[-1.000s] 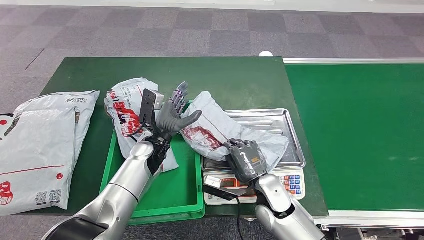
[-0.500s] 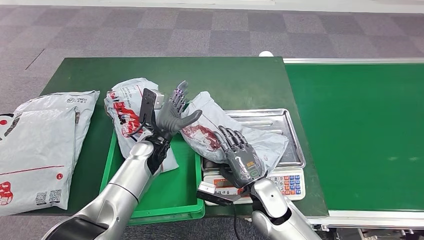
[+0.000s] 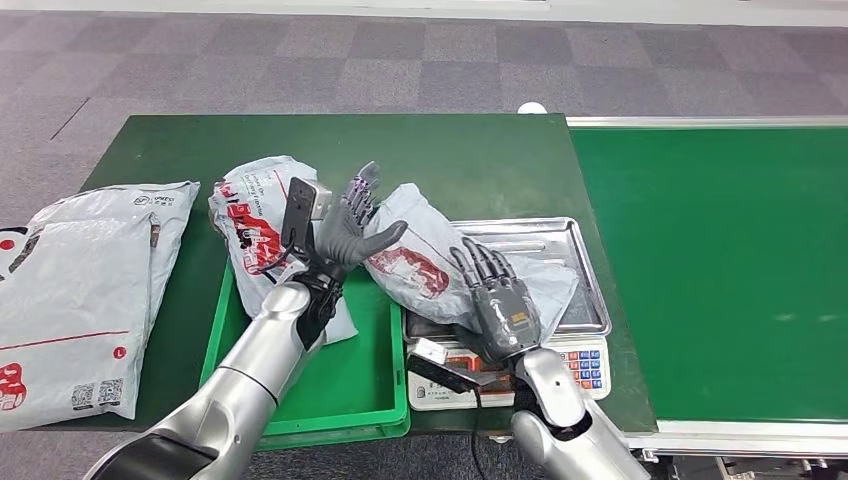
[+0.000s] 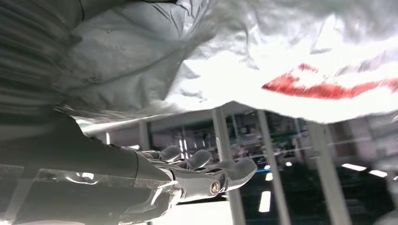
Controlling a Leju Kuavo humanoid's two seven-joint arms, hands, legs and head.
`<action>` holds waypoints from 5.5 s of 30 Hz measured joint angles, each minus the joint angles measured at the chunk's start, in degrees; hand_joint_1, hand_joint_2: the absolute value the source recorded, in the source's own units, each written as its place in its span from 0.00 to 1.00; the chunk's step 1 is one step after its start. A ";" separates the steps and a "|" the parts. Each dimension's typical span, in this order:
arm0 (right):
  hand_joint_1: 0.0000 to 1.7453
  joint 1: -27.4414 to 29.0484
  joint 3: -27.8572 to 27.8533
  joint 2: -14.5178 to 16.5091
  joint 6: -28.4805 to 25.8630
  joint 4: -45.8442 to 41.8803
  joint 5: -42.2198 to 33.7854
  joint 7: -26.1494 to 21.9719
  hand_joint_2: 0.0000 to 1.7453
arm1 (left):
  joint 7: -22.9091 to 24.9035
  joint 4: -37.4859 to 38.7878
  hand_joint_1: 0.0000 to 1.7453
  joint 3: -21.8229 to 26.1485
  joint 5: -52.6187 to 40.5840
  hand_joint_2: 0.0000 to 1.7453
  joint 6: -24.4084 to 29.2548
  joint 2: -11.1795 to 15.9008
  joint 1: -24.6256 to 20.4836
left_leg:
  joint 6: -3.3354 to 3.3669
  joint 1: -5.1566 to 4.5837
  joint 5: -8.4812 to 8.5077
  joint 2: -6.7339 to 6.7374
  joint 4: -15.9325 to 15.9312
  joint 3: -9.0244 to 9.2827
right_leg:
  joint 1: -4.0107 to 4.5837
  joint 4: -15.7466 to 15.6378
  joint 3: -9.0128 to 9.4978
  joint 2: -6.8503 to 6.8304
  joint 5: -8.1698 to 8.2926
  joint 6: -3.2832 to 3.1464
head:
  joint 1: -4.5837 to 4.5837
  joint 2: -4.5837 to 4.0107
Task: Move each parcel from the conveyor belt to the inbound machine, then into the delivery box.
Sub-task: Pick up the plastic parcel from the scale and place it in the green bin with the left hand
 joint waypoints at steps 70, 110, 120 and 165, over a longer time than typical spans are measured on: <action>0.00 -19.99 -27.12 -8.24 38.81 35.95 -67.31 -26.27 1.00 | 0.32 7.43 1.00 -42.54 -50.80 1.00 -10.85 -3.92 -15.39 | 0.09 -0.09 -0.02 -0.01 0.15 -0.06 | -0.06 0.01 0.00 0.01 0.11 0.04 | 0.01 0.00; 0.00 -9.30 -33.79 -5.97 40.46 21.08 -67.70 -25.66 1.00 | 8.02 3.64 0.00 -42.56 -46.28 1.00 -4.61 -4.40 -16.29 | 0.10 -0.09 -0.03 -0.01 0.15 -0.08 | -0.06 0.01 0.00 0.00 0.10 0.04 | 0.01 0.00; 0.00 -10.63 -33.79 -5.69 39.73 21.53 -67.03 -25.31 1.00 | 19.41 6.14 0.00 -45.99 -60.08 1.00 2.83 -5.36 -13.77 | 0.11 -0.09 -0.04 -0.03 0.15 -0.07 | -0.06 -0.01 0.00 -0.01 0.10 0.05 | 0.01 0.00; 0.00 -12.32 -35.18 -5.35 43.23 21.15 -67.75 -26.49 1.00 | 5.92 8.78 1.00 -60.48 -55.01 1.00 -17.70 -7.42 -17.99 | 0.26 -0.08 -0.25 -0.10 0.15 0.37 | -0.06 -0.06 0.55 -0.12 -0.10 0.19 | 0.01 0.00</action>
